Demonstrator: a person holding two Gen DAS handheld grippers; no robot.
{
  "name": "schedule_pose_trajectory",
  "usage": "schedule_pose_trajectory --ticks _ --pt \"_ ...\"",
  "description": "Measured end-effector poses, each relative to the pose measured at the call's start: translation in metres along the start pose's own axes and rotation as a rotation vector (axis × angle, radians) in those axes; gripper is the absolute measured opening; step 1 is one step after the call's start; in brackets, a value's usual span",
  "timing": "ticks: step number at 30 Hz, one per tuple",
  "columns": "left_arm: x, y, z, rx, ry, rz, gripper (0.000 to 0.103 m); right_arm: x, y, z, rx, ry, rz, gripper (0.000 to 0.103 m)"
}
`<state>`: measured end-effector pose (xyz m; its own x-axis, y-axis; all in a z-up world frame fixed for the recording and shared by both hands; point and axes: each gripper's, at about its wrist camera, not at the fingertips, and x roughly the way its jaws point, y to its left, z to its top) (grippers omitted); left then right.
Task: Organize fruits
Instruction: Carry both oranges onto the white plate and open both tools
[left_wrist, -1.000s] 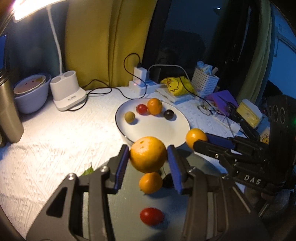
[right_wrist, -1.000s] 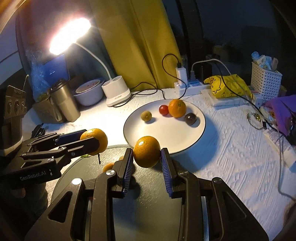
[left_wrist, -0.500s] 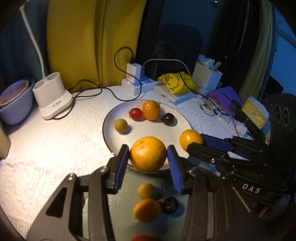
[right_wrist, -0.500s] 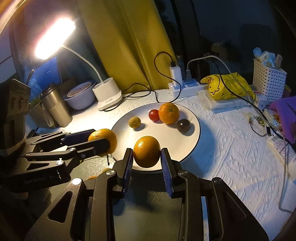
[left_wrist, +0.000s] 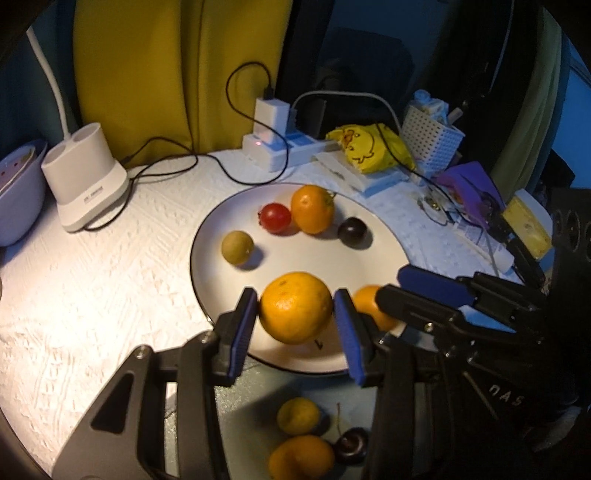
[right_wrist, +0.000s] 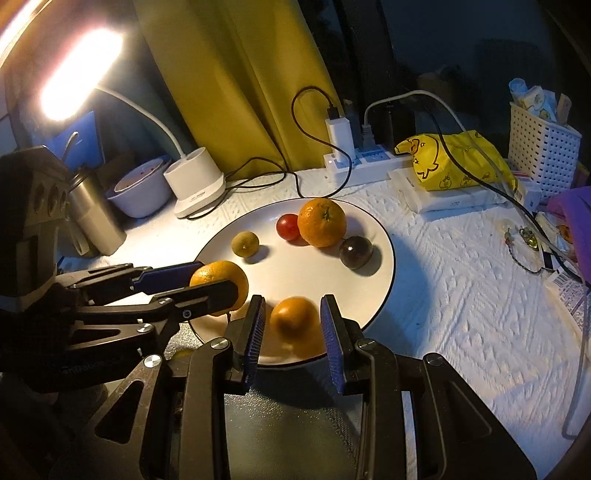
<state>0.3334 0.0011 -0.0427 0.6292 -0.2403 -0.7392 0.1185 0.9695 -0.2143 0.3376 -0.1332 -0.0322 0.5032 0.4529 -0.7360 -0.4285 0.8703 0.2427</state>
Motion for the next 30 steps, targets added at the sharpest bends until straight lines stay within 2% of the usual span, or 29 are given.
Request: schedule_pose_trajectory --ticks 3,7,30 --pt "0.000 0.001 0.000 -0.009 0.004 -0.004 0.045 0.000 -0.002 0.001 0.007 0.001 -0.015 0.033" --pt "-0.008 0.001 0.001 -0.010 -0.030 -0.008 0.046 -0.002 -0.002 0.001 0.010 0.000 -0.029 0.039" --pt "-0.074 -0.001 -0.022 -0.013 -0.129 -0.018 0.048 -0.047 0.029 -0.014 -0.028 -0.047 -0.059 0.039"
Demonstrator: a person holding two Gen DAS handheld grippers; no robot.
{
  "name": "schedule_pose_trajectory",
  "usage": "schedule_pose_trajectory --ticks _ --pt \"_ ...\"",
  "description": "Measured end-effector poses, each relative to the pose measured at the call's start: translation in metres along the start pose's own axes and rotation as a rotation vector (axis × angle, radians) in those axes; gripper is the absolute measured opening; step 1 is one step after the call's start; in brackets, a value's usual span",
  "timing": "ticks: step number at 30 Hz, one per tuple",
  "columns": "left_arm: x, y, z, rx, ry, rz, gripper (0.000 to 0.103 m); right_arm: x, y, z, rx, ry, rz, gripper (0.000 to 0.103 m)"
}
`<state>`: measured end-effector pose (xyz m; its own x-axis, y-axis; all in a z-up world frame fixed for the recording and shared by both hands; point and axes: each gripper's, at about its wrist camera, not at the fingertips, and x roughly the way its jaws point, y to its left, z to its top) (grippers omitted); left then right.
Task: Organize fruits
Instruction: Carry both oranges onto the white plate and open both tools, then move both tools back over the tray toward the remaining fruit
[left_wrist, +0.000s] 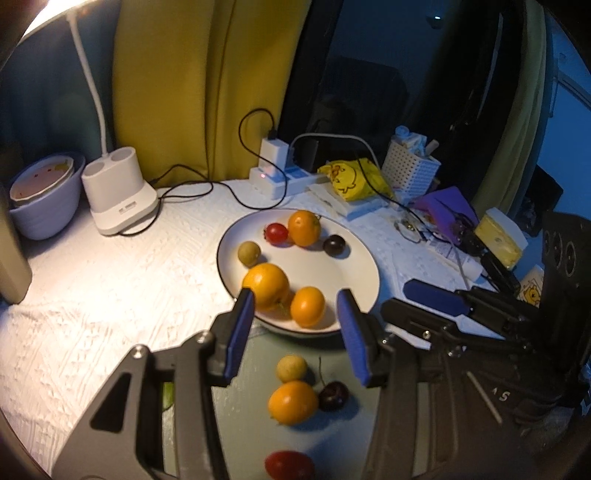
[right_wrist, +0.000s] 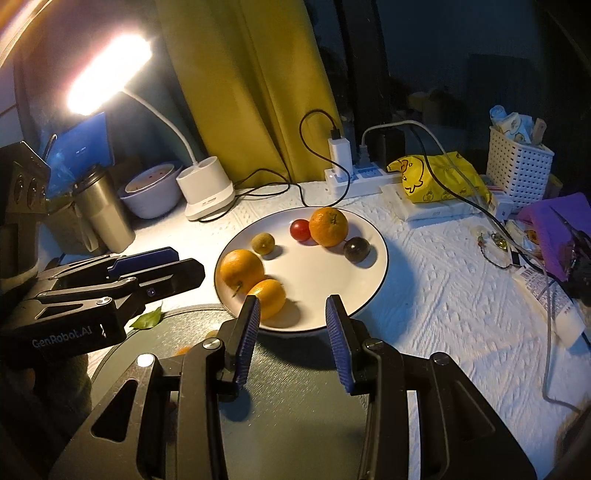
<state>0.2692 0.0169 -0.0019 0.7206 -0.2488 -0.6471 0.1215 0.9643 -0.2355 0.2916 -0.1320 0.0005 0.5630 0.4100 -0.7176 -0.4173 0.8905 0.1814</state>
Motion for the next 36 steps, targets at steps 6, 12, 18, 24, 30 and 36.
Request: schedule_pose_trajectory --ticks 6,12,18,24,30,36 --pt "-0.015 0.001 -0.012 -0.006 -0.007 -0.004 0.048 -0.012 0.010 -0.004 -0.014 -0.009 -0.006 0.039" --pt "-0.028 0.005 -0.021 -0.011 -0.017 -0.006 0.048 -0.021 0.020 -0.007 -0.028 -0.014 -0.010 0.039" --pt "-0.037 0.008 -0.031 -0.016 -0.024 -0.007 0.048 -0.029 0.030 -0.013 -0.040 -0.016 -0.012 0.040" --pt "-0.044 0.012 -0.042 -0.027 -0.025 -0.006 0.048 -0.032 0.038 -0.020 -0.050 -0.012 -0.015 0.040" --pt "-0.048 0.013 -0.048 -0.029 -0.024 -0.006 0.048 -0.036 0.044 -0.027 -0.055 -0.007 -0.015 0.040" --pt "-0.052 0.014 -0.056 -0.028 -0.024 -0.003 0.048 -0.040 0.049 -0.034 -0.058 -0.004 -0.015 0.040"
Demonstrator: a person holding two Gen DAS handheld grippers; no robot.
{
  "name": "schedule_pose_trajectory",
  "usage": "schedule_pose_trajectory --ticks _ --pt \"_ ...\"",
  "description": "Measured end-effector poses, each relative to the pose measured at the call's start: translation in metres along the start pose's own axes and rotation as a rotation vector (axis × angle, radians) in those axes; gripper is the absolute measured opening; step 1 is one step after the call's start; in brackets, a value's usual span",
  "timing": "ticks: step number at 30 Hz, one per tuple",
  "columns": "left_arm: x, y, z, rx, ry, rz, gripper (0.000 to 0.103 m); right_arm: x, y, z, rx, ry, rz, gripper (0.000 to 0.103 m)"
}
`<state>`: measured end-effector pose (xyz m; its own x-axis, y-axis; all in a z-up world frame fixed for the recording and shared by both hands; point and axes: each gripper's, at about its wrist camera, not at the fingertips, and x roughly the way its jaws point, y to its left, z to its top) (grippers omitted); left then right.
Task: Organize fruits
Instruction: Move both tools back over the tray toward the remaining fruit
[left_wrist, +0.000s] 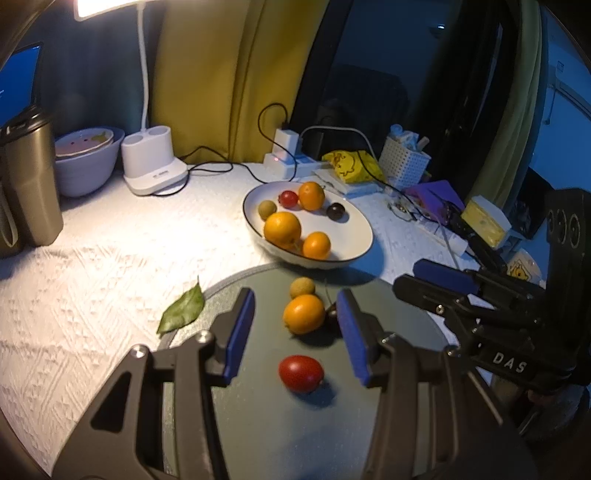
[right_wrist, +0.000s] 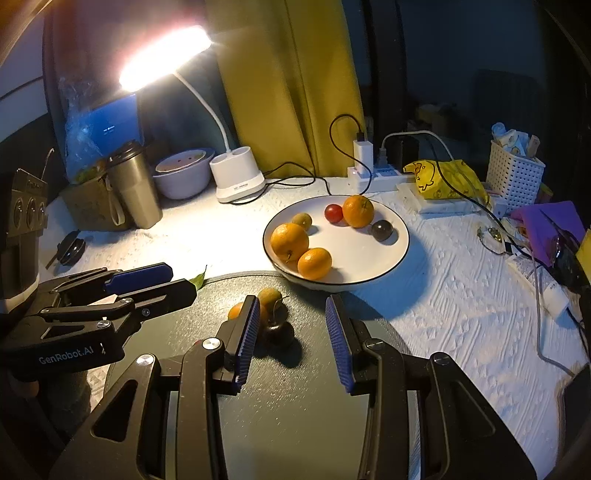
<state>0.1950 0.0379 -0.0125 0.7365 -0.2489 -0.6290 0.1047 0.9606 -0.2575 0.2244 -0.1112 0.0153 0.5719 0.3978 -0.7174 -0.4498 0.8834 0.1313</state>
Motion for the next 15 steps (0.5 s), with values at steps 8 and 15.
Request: schedule_pose_trajectory --ticks 8,15 --pt "-0.005 0.001 -0.025 -0.002 0.021 0.009 0.048 -0.003 0.005 -0.014 0.004 0.010 0.004 0.040" --pt "0.002 0.000 -0.043 -0.007 0.064 0.018 0.048 0.001 0.004 -0.036 0.019 0.042 0.012 0.040"
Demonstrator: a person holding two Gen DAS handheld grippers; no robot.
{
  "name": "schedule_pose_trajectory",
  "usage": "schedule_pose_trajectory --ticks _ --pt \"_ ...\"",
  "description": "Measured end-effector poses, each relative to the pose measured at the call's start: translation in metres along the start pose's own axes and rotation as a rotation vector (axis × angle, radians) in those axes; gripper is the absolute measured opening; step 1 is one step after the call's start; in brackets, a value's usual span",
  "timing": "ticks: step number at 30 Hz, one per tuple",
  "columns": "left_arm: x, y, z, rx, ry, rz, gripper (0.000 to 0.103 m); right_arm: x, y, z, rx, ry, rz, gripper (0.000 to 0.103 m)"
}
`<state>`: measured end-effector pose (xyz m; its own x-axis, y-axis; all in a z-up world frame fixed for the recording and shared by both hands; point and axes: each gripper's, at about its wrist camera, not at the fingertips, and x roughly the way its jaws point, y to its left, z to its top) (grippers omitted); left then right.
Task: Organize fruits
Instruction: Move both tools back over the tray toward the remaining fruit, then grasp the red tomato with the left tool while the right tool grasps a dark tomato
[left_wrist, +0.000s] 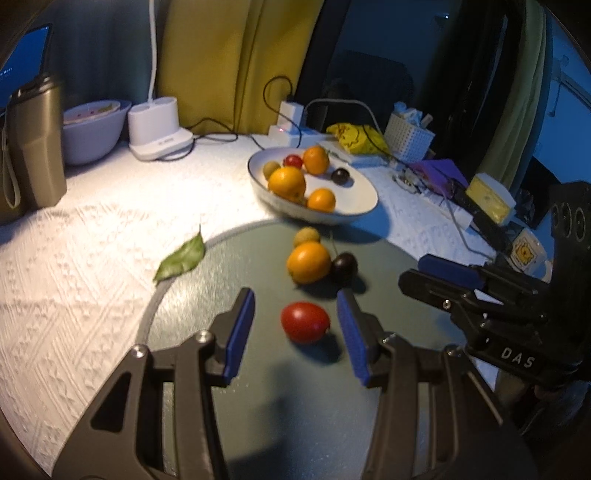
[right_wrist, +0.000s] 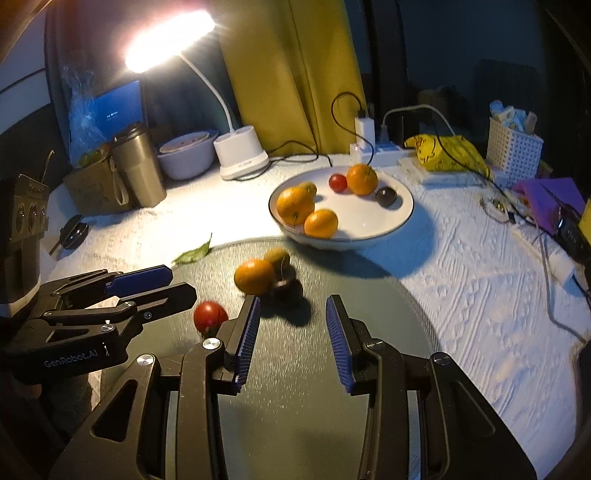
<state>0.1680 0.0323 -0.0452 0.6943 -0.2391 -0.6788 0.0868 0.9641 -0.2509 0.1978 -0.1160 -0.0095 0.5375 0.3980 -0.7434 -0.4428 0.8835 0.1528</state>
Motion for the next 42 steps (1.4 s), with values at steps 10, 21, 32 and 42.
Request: schedule_pose_trajectory --ticks 10,21,32,42 --pt "0.020 -0.008 -0.002 0.035 0.056 0.022 0.049 0.011 -0.007 -0.009 0.019 0.029 0.012 0.040" --pt "0.041 -0.011 0.001 0.070 0.119 0.051 0.049 0.027 -0.008 -0.002 0.006 0.059 0.033 0.039" --pt "0.044 -0.009 0.004 0.070 0.109 0.035 0.043 0.055 -0.005 0.010 -0.009 0.107 0.042 0.039" --pt "0.043 -0.006 0.005 0.063 0.114 0.009 0.036 0.074 -0.003 0.018 -0.022 0.136 0.074 0.034"
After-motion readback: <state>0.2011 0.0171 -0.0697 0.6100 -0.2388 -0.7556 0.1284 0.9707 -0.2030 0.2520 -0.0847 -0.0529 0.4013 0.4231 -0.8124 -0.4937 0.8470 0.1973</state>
